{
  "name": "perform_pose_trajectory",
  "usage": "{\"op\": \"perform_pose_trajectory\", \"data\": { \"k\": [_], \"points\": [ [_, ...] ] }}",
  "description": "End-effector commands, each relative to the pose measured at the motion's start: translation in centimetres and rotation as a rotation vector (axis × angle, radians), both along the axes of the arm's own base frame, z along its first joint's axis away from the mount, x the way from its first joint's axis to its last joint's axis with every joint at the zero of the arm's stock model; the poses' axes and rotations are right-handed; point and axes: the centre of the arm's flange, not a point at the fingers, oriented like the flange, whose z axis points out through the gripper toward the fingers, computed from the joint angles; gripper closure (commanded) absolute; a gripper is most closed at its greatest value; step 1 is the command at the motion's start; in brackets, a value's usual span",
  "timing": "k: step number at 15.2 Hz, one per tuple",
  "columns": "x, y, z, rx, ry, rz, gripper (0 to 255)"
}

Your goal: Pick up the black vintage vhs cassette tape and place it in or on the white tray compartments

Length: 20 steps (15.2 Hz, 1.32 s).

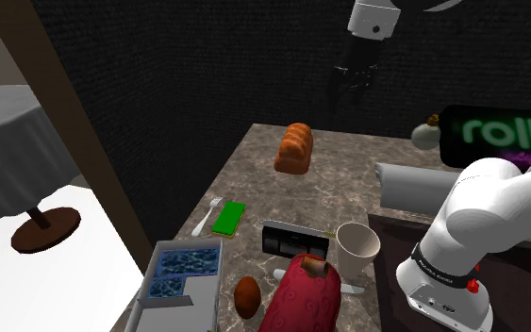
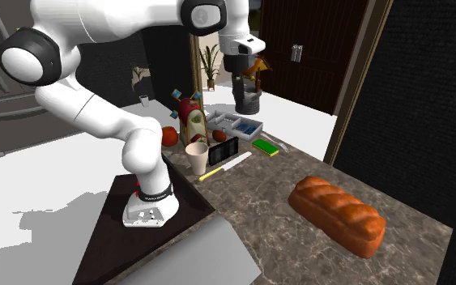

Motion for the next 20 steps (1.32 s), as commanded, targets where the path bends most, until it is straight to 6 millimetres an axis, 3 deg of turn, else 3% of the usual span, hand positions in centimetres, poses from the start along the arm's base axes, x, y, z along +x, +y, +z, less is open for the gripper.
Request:
{"op": "perform_pose_trajectory", "data": {
  "k": [1, 10, 20],
  "points": [
    [0.0, 0.0, 0.0, 0.0, 0.0, 0.0, 0],
    [1.5, 7.2, -9.4, -0.033, 0.028, 0.225, 0],
    [0.9, 15.0, -20.2, -0.07, 0.059, 0.475, 0]
  ]
}}
